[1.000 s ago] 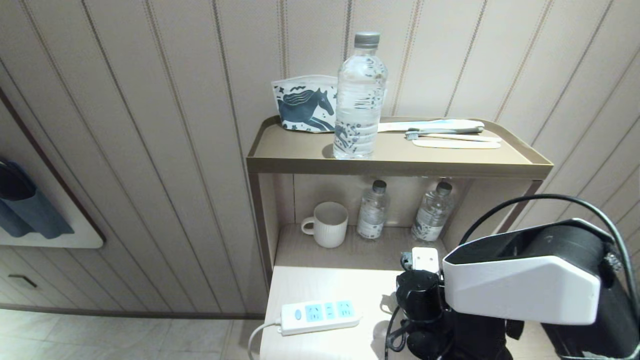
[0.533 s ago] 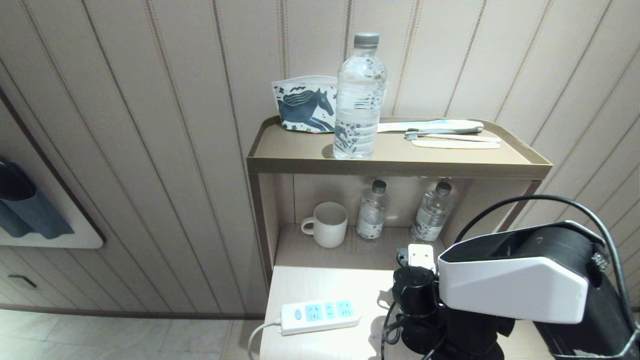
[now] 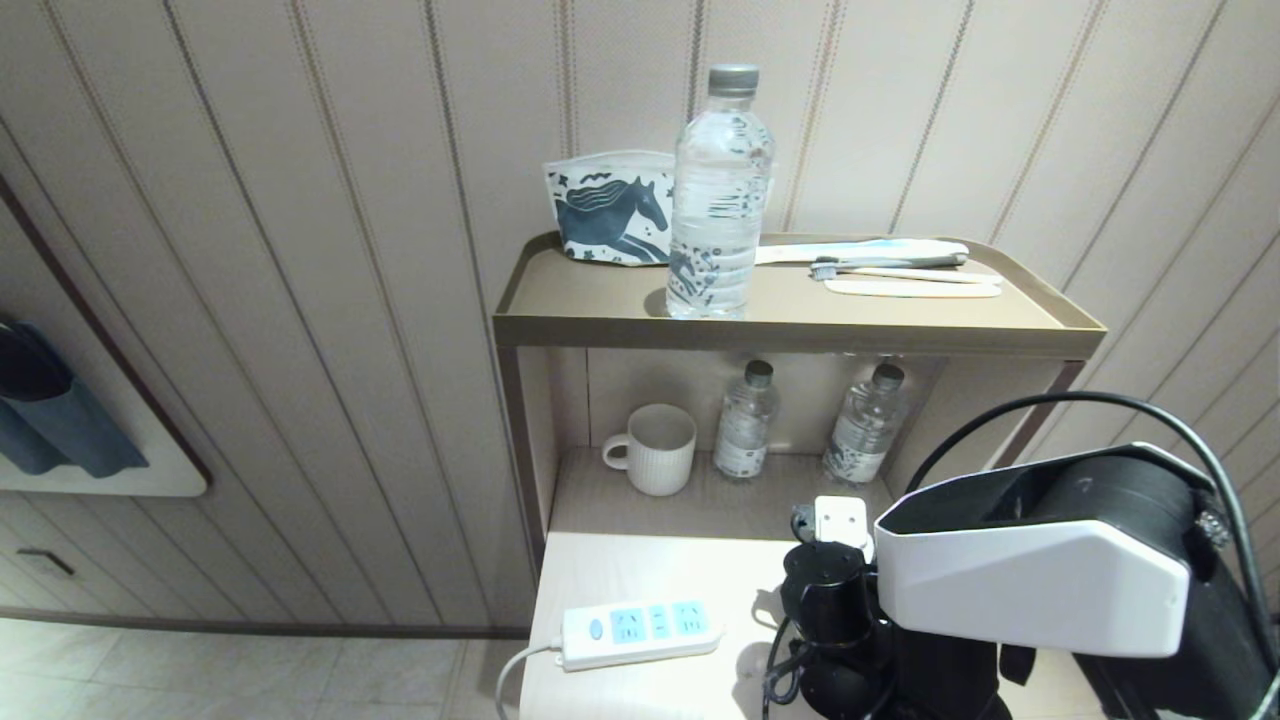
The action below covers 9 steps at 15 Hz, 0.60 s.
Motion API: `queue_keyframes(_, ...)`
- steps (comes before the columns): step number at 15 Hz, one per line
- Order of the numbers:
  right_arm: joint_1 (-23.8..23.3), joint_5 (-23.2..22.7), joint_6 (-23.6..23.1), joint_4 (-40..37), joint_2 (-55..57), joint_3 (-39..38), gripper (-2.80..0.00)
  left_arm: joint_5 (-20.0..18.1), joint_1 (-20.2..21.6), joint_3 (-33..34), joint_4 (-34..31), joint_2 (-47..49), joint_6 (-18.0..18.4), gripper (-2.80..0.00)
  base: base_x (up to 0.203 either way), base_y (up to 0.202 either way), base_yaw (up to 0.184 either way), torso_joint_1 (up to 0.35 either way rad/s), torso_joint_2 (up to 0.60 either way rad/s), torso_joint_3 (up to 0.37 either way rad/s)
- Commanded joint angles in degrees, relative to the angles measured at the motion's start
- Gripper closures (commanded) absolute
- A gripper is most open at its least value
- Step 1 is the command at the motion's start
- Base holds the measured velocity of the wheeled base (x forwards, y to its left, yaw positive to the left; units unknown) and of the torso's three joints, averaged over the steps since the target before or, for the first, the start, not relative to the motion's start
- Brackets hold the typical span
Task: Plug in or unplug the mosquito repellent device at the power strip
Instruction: Place the mosquito repellent liquid on the table
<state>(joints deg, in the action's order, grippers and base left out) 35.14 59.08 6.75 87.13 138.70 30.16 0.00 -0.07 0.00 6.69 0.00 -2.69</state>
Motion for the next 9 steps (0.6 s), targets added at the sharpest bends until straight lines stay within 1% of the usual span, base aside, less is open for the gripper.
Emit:
queue_keyframes(1,0.7,0.9,0.3,2.8,-0.3,-0.8,0.00,0.0,0.0,0.0,0.1,0.0,0.0,0.00,0.000,0.000,0.000,0.000,0.00,0.000)
queue_keyframes(4,0.5,0.9,0.4,2.8,-0.6,-0.4,0.00,0.0,0.0,0.0,0.1,0.0,0.0,0.00,0.000,0.000,0.000,0.000,0.00,0.000)
queue_keyframes(7,-0.8,0.9,0.4,2.8,-1.6,1.8,0.00,0.0,0.0,0.0,0.1,0.1,0.0,0.00,0.000,0.000,0.000,0.000,0.00,0.000)
queue_keyframes(9,-3.0,0.8,0.4,2.8,-1.0,4.0,0.00,0.0,0.0,0.0,0.1,0.0,0.0,0.00,0.000,0.000,0.000,0.000,0.00,0.000)
